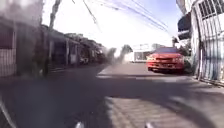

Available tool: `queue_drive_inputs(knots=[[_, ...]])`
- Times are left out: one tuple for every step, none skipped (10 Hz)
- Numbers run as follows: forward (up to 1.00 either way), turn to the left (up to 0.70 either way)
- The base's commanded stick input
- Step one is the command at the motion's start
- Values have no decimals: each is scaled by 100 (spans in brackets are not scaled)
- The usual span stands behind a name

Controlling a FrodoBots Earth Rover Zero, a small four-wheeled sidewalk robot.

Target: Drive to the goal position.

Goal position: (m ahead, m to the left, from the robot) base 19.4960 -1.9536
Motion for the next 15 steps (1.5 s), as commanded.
queue_drive_inputs(knots=[[70, 0], [70, 0], [70, 0], [70, 0], [70, 0], [70, 0], [70, 0], [70, 0], [70, 0], [70, 0], [70, 0], [70, 0], [70, 0], [70, 0], [70, 0]])
